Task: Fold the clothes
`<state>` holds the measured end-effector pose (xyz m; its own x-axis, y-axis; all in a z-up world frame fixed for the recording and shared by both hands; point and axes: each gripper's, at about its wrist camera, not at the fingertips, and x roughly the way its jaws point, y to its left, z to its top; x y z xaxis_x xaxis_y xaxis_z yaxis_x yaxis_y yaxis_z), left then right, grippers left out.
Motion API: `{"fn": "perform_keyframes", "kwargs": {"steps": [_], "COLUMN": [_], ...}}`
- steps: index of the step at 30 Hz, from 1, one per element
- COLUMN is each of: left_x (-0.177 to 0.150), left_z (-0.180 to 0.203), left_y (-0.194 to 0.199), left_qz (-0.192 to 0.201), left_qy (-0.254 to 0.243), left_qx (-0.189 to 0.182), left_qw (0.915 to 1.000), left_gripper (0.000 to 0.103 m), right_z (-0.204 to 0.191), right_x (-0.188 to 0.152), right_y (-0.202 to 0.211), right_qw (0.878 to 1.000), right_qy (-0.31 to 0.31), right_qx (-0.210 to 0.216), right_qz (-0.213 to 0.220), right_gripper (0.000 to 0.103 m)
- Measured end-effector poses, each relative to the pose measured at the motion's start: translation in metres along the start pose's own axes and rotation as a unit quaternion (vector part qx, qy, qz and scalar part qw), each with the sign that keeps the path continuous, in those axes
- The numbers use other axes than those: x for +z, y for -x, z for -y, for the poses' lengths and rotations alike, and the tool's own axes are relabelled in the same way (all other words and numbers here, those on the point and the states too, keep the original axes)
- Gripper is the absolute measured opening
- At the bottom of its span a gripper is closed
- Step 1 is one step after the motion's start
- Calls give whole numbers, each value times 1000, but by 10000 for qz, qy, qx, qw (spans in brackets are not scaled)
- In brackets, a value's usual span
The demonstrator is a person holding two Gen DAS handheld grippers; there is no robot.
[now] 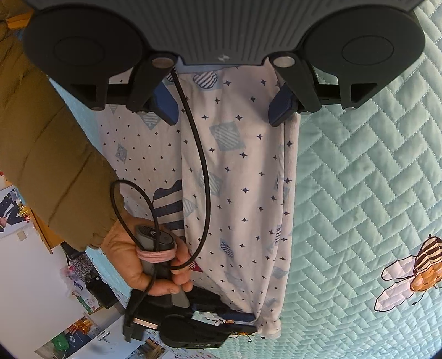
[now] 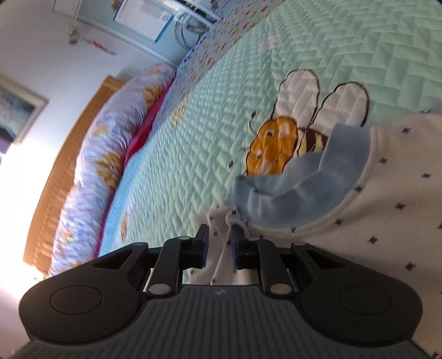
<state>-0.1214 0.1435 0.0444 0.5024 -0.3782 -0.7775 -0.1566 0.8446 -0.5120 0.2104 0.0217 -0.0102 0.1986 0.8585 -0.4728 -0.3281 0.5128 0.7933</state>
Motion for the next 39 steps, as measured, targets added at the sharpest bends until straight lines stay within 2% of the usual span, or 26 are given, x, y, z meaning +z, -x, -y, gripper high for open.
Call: {"fn": "perform_keyframes", "kwargs": {"steps": [3, 4, 6, 9, 10, 11, 12, 14, 15, 17, 19, 21, 23, 25, 26, 28, 31, 32, 35, 37, 39], "left_x": [-2, -3, -4, -4, -4, -4, -4, -3, -3, -3, -3, -3, -5, -6, -6, -7, -8, -9, -10, -13, -14], "left_z": [-2, -1, 1, 5, 5, 6, 6, 6, 5, 4, 3, 4, 7, 8, 9, 10, 11, 12, 13, 20, 24], "left_y": [2, 3, 4, 3, 3, 3, 3, 3, 3, 3, 3, 3, 1, 1, 1, 0, 0, -1, -1, -3, -3], "left_qz": [19, 24, 33, 35, 34, 32, 26, 17, 14, 10, 12, 15, 27, 31, 33, 38, 44, 46, 53, 50, 38], "left_qy": [25, 14, -29, -86, -103, -115, -119, -99, -79, -52, -46, -97, -160, -195, -213, -249, -302, -320, -373, -559, -682], "left_qx": [-4, 6, 50, 124, 146, 165, 174, 161, 147, 87, 45, 31, 44, 29, 21, 5, -18, -26, -49, 9, 51], "left_qw": [10000, 10000, 10000, 9999, 9998, 9998, 9998, 9998, 9999, 9999, 10000, 9999, 9999, 9998, 9998, 9997, 9995, 9995, 9993, 9984, 9976], "left_gripper": [75, 75, 75, 76, 76, 76, 76, 76, 76, 79, 80, 83, 88, 88, 88, 88, 89, 92, 102, 103, 103], "right_z": [-4, -7, -12, -14, -15, -16, -17, -12, -14, -17, -21, -23, -23, -21, -21, -20, -16, -16, -19, -19, -15], "right_x": [-11, -17, -31, -49, -52, -56, -59, -54, -50, -46, -46, -57, -73, -87, -91, -99, -91, -89, -99, -111, -119], "right_y": [22, 29, 42, 46, 41, 37, 33, 26, 25, 31, 41, 56, 68, 76, 76, 77, 92, 98, 119, 137, 143], "right_qw": [9998, 9992, 9962, 9844, 9845, 9842, 9835, 9861, 9887, 9913, 9896, 9840, 9774, 9713, 9740, 9786, 9901, 9919, 9907, 9884, 9922], "right_qy": [88, 133, 210, 151, 262, 372, 476, 363, 353, 311, 264, 275, 314, 334, 384, 477, 318, 236, 218, 260, 169], "right_qx": [176, 364, 695, 1213, 1062, 911, 762, 666, 587, 623, 852, 1120, 1219, 1248, 1081, 750, 571, 580, 709, 757, 429], "right_qz": [3, -137, -479, -1263, -1367, -1470, -1568, -1475, -1333, -1121, -1125, -1355, -1699, -1996, -1953, -1856, -1240, -1110, -1140, -1289, -1161], "right_gripper": [24, 24, 25, 39, 43, 42, 38, 25, 25, 29, 37, 41, 47, 49, 47, 35, 34, 36, 36, 36, 36]}}
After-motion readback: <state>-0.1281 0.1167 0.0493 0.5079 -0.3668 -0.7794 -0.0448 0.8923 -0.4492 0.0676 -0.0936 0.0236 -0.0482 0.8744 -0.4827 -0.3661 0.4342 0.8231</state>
